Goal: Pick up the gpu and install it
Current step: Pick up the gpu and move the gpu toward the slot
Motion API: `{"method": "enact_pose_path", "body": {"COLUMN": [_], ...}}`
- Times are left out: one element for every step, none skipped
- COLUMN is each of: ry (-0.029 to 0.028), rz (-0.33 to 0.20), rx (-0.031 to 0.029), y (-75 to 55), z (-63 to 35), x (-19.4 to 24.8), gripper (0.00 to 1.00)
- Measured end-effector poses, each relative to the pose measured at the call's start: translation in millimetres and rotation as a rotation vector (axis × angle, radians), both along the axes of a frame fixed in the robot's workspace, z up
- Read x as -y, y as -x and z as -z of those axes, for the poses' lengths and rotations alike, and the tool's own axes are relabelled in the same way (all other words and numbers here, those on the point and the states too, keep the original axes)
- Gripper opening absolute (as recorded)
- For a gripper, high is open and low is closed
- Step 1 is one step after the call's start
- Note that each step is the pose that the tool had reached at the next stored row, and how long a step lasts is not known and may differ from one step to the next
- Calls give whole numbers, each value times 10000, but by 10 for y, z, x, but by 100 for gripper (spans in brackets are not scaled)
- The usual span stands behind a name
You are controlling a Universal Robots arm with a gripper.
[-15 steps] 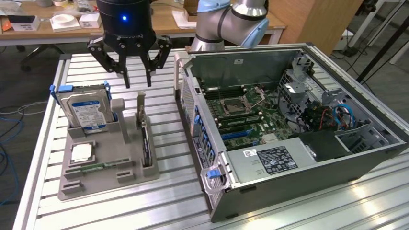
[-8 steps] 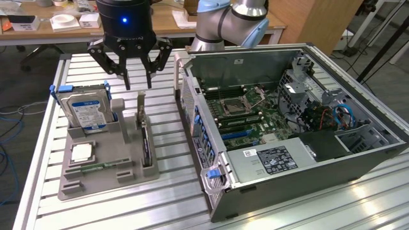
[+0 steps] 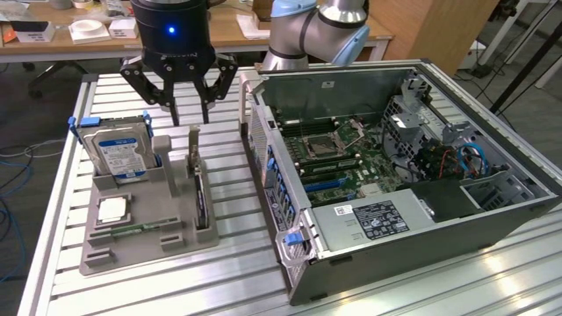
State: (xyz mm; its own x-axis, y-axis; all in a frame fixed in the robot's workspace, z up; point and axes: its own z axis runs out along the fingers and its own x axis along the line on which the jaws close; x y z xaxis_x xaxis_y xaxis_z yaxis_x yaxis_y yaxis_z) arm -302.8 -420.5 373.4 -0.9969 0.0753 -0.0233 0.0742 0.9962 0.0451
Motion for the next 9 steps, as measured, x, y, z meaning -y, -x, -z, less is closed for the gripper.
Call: {"method": "enact_pose_path", "body": {"ry": [0,1,1,0,0,0,1,0,0], "rz": [0,1,0,1,0,0,1,0,1], "rx": [0,0,0,0,0,0,0,0,0], "y": [0,0,0,0,0,0,0,0,0], "z": [0,0,0,0,0,0,0,1,1], "x": [7,15,22,29,37,45,52,60,67], "gripper": [47,47,47,47,47,47,47,47,47]}}
